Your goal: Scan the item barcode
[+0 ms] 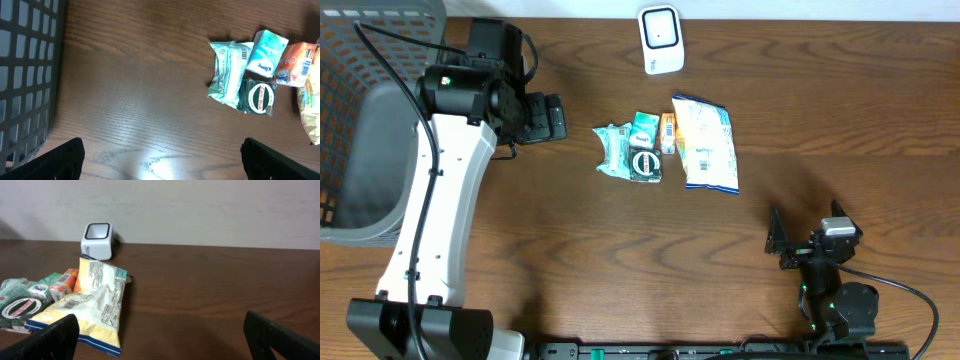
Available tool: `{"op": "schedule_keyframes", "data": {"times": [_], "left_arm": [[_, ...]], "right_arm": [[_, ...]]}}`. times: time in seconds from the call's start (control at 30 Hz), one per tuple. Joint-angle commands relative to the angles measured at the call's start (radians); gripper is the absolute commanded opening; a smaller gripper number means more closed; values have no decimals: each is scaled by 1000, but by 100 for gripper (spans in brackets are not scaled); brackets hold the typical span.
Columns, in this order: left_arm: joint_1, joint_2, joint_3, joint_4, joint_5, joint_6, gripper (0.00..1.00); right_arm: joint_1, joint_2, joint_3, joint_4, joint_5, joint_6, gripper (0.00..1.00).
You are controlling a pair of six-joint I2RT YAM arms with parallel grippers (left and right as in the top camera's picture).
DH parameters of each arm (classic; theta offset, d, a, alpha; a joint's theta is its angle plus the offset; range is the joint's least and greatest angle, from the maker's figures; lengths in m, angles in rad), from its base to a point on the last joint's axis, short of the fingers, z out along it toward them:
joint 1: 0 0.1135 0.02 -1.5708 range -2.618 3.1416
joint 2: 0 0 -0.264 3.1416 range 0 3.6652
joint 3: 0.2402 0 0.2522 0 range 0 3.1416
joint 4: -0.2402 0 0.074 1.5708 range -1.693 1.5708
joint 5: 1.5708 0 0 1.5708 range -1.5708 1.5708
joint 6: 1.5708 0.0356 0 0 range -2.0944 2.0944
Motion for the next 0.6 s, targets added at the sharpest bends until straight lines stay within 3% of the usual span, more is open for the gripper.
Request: {"op": "schedule_keyframes", "data": {"times": [0.0, 0.5, 0.57], "left_arm": [[2, 11, -2, -6, 10, 8, 98], [2, 11, -2, -6, 10, 8, 98], [2, 11, -2, -6, 10, 8, 98]], "right_arm": [[-6, -5, -2, -3, -6, -3, 99], [-6, -5, -2, -2, -11, 2, 99], [-6, -5, -2, 9, -116, 150, 99]]}}
